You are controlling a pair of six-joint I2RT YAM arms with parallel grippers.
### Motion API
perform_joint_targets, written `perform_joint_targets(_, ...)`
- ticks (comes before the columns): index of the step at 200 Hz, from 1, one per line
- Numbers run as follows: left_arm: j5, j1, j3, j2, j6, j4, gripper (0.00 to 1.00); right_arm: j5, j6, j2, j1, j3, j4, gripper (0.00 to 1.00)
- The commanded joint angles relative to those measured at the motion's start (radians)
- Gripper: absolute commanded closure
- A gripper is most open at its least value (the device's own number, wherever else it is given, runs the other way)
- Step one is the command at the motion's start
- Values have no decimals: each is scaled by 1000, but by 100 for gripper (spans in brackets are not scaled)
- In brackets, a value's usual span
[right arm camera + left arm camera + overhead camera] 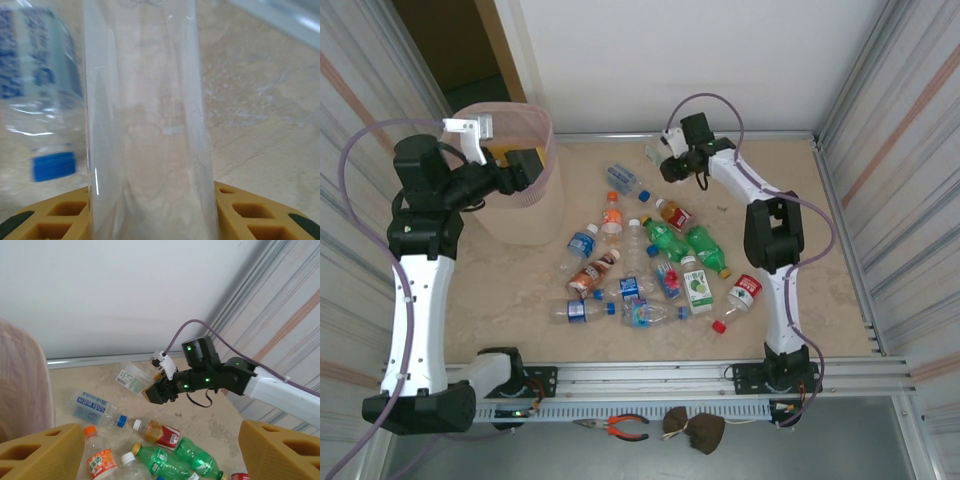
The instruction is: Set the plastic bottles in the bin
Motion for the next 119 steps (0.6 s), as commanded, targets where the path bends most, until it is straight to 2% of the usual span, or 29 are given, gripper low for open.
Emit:
perform_joint_targets(1,52,-12,-29,-34,-63,160,19,-73,54,-147,-9,-26,21,56)
perform_joint_targets(71,49,-176,-55,-23,-38,421,18,-311,205,-470,-23,-230,141,55)
perform_joint_targets(119,44,-328,19,42,31,479,17,-449,318,-695,-28,-372,265,54)
